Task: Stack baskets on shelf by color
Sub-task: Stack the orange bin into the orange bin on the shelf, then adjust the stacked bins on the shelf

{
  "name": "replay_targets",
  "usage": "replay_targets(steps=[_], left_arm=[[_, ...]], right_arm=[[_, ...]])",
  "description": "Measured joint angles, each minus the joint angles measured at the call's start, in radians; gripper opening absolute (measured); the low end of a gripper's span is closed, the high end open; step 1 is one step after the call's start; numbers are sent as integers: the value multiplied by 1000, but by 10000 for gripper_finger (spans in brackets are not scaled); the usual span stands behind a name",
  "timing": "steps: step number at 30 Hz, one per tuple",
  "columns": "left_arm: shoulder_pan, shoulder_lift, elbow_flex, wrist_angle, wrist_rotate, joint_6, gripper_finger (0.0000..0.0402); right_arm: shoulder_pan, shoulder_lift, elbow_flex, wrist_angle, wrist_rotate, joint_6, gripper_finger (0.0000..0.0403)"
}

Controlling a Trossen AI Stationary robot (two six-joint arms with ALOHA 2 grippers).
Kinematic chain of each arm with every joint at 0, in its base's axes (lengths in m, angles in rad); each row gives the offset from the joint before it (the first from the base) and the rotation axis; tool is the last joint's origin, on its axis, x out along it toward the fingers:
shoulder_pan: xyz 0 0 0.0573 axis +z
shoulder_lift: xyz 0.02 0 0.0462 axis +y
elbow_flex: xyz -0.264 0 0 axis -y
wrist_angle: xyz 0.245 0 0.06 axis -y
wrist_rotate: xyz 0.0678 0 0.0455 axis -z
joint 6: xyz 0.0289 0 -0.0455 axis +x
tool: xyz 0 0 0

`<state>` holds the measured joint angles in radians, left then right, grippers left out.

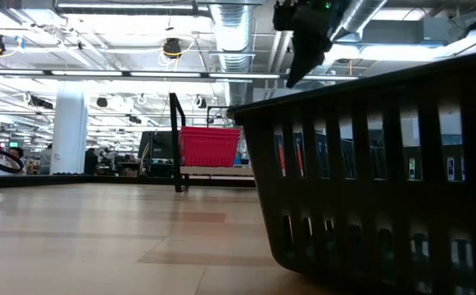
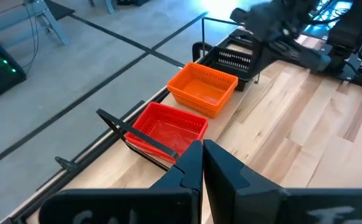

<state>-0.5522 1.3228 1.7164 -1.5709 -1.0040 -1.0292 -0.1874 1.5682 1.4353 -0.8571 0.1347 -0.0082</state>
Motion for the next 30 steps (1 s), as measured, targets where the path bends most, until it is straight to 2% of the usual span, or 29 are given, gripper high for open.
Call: replay_targets(steps=[4,6,16,22,30], left_arm=[[0,0,0,0,-1,-2,0],[0,1,0,0,-1,-4,0],[0,6,0,0,5,-12,0],[0,5,0,0,5,-14,0],[0,5,0,0,4,-14,0]], right_arm=[[-91,12,0,72,-196,17,0],[-132,46,0,92,-250,12,0],[-222,198,0,165,-240,-77,0],[-200,253,0,211,-239,-79,0],[-150,244,0,237,-239,-55,0]])
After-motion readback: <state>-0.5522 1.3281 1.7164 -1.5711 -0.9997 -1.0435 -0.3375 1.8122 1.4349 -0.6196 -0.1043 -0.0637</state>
